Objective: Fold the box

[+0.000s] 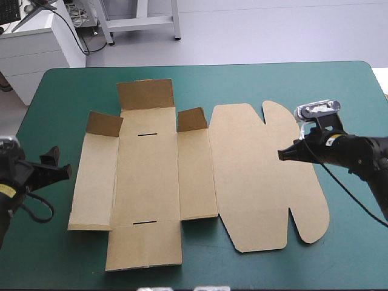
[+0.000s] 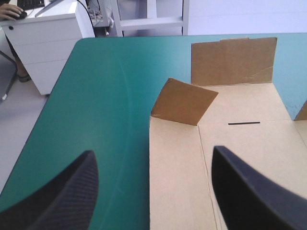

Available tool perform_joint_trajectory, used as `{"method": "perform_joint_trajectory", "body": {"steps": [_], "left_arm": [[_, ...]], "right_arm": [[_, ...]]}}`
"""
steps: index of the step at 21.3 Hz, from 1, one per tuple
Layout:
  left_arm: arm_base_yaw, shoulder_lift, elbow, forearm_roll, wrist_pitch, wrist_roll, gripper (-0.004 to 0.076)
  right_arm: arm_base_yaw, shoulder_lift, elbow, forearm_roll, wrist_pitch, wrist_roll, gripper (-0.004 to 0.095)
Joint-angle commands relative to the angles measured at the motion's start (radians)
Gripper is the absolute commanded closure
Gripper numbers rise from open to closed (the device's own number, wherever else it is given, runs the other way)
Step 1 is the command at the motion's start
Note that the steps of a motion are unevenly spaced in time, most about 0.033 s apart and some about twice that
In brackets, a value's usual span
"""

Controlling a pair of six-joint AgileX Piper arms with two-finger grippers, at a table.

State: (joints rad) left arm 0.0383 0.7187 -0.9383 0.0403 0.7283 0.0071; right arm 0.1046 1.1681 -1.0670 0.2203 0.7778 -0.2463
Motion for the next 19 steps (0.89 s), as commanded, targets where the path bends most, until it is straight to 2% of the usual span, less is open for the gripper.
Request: {"method": "perform_joint_trajectory", "body": {"steps": [1,7,11,15,19], "left_arm": [[0.002,0.162,-0.143,-0.01,0.062,0.004,0.0244],[0.004,0.407,-0.189,-0.117,0.207,0.004,0.0245],[0.039,0.505,-0.189,-0.207,0.213,0.026,0.0245],[0.28,0.587,-0.189,-0.401,0.287,0.206,0.0245],[0.423,0.65,-0.185,-0.57,0.357,0.338,0.0245]], "right_arm": [[-0.008,-0.139,0.082,0.026,-0.079,-0.003,0.0908],[-0.008,-0.375,0.259,0.054,-0.079,-0.008,0.0908],[-0.008,-0.541,0.389,0.054,-0.095,0.016,0.0908],[-0.008,-0.689,0.499,0.056,-0.12,0.051,0.0908],[-0.008,-0.801,0.55,0.06,-0.135,0.051,0.0908]]}}
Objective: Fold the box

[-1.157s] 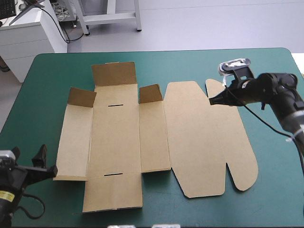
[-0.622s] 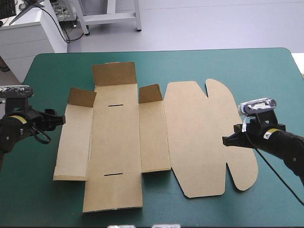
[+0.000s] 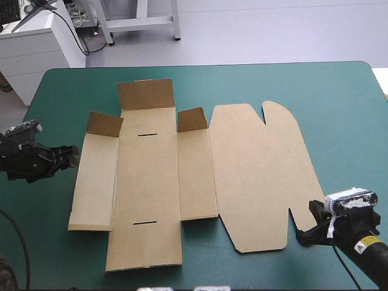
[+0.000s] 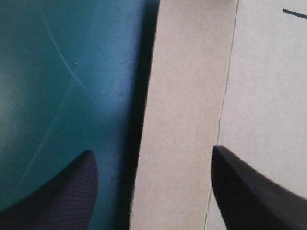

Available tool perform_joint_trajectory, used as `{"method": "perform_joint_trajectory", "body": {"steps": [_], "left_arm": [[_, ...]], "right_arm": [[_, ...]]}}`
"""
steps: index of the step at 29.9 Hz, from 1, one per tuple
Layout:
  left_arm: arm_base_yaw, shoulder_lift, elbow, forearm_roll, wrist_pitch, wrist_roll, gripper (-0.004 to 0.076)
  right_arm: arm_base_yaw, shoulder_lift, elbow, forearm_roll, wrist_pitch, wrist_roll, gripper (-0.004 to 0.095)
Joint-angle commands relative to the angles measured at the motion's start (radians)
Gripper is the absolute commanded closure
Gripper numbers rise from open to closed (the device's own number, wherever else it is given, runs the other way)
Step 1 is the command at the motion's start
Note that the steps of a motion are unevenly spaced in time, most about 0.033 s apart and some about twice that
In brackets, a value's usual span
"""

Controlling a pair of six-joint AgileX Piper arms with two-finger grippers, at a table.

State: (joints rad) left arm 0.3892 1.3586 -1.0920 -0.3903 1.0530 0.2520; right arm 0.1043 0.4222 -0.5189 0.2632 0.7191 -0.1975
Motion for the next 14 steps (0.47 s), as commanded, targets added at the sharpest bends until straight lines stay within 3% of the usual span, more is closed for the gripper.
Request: {"method": "perform_joint_trajectory", "body": {"steps": [1,7,14], "left_arm": [[0.087,0.03,-0.032,-0.159,0.047,0.115,0.0245],[0.102,0.114,0.064,-0.169,0.023,0.18,0.0245],[0.102,0.134,0.219,-0.374,0.045,0.39,0.0245]], "right_arm": [[-0.008,-0.074,0.008,0.017,-0.077,0.002,0.0908],[-0.008,-0.193,0.04,0.017,-0.075,0.002,0.0908],[-0.008,-0.273,0.069,0.015,-0.067,0.0,0.0908]]}}
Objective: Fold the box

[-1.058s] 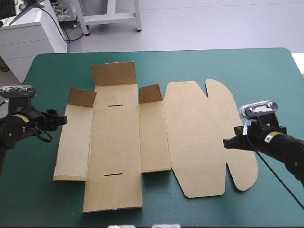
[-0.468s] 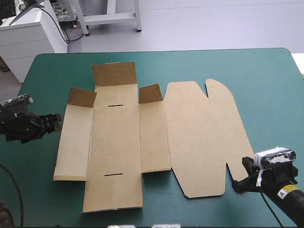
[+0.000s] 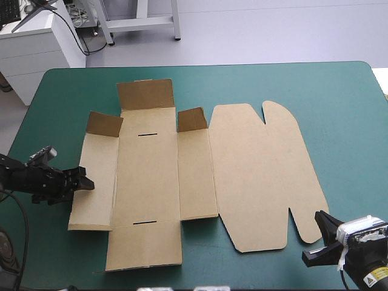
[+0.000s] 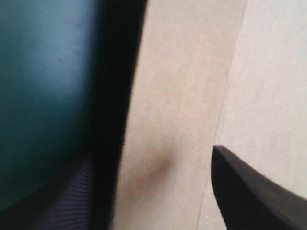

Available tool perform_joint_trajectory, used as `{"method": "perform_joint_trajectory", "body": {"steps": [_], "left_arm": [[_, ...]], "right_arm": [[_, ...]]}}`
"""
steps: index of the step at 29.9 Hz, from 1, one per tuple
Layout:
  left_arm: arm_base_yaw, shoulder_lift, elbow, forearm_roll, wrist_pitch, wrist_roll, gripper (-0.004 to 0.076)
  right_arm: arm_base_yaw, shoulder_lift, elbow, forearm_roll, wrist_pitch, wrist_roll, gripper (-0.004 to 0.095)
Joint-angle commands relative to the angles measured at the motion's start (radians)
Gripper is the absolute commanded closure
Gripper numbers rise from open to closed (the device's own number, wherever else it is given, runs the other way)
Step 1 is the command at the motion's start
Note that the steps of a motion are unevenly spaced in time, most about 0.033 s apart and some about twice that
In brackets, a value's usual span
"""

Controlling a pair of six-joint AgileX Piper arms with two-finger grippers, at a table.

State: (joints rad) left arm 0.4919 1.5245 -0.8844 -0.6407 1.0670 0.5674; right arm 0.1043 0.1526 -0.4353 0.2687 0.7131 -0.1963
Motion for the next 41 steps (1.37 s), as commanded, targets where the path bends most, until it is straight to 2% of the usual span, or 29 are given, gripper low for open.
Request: {"method": "perform_joint_trajectory", "body": {"steps": [1,12,16,18,23,29,34,41], "left_arm": [[-0.001,-0.032,0.02,-0.141,0.044,0.091,0.0245],[-0.045,-0.032,0.038,-0.22,0.18,0.118,0.0255],[-0.066,-0.032,0.038,-0.22,0.218,0.118,0.0304],[-0.066,-0.032,0.038,-0.22,0.227,0.118,0.0387],[-0.066,-0.034,0.038,-0.212,0.234,0.109,0.0734],[-0.069,-0.036,0.03,-0.224,0.234,0.109,0.0732],[-0.09,-0.036,-0.055,-0.189,0.234,0.108,0.0732],[-0.219,-0.031,-0.265,0.063,0.234,-0.043,0.0732]], "right_arm": [[-0.008,-0.007,-0.013,0.01,-0.058,-0.001,0.0908],[-0.008,-0.011,-0.002,0.008,-0.052,-0.012,0.0908],[-0.008,-0.011,-0.002,0.005,-0.05,-0.012,0.0908],[-0.008,-0.011,-0.002,0.005,-0.05,-0.016,0.0908],[-0.008,-0.011,-0.002,0.005,-0.038,-0.023,0.0908],[-0.008,-0.011,-0.002,0.005,-0.021,-0.023,0.0908],[-0.008,-0.011,-0.002,0.005,-0.021,-0.038,0.0908],[-0.008,-0.011,-0.002,0.005,-0.021,-0.038,0.0908]]}}
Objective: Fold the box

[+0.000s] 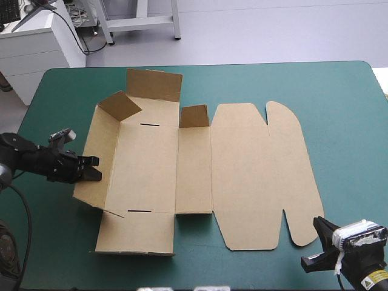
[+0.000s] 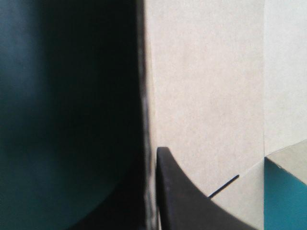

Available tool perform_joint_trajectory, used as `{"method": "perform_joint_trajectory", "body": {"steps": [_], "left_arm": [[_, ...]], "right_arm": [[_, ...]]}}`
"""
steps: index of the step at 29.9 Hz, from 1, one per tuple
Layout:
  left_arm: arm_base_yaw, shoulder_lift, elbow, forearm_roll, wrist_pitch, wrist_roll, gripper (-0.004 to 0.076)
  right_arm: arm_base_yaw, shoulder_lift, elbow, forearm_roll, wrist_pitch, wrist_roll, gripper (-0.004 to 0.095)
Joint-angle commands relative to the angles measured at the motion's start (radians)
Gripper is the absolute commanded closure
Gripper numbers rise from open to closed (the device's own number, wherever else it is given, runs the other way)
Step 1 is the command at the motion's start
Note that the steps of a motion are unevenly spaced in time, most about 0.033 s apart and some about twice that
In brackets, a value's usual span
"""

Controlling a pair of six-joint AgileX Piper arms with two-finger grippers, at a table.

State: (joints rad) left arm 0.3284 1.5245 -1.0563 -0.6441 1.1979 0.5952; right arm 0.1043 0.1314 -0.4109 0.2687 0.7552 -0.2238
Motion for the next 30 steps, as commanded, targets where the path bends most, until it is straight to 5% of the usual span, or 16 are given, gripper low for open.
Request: {"method": "perform_joint_trajectory", "body": {"steps": [1,19,24,30], "left_arm": [[-0.089,-0.026,-0.128,0.111,0.104,-0.084,0.0732],[-0.571,0.205,-0.664,0.663,0.049,0.02,0.0732],[-0.644,0.237,-0.69,0.759,-0.056,0.305,0.0732],[-0.707,0.241,-0.688,0.776,-0.217,0.309,0.0732]], "right_arm": [[-0.008,0.01,-0.026,0.005,-0.063,-0.01,0.0908],[-0.008,0.01,-0.026,0.005,-0.064,-0.01,0.0908],[-0.008,0.01,-0.026,0.005,-0.064,-0.012,0.0908],[-0.008,0.01,-0.026,0.005,-0.064,-0.012,0.0908]]}}
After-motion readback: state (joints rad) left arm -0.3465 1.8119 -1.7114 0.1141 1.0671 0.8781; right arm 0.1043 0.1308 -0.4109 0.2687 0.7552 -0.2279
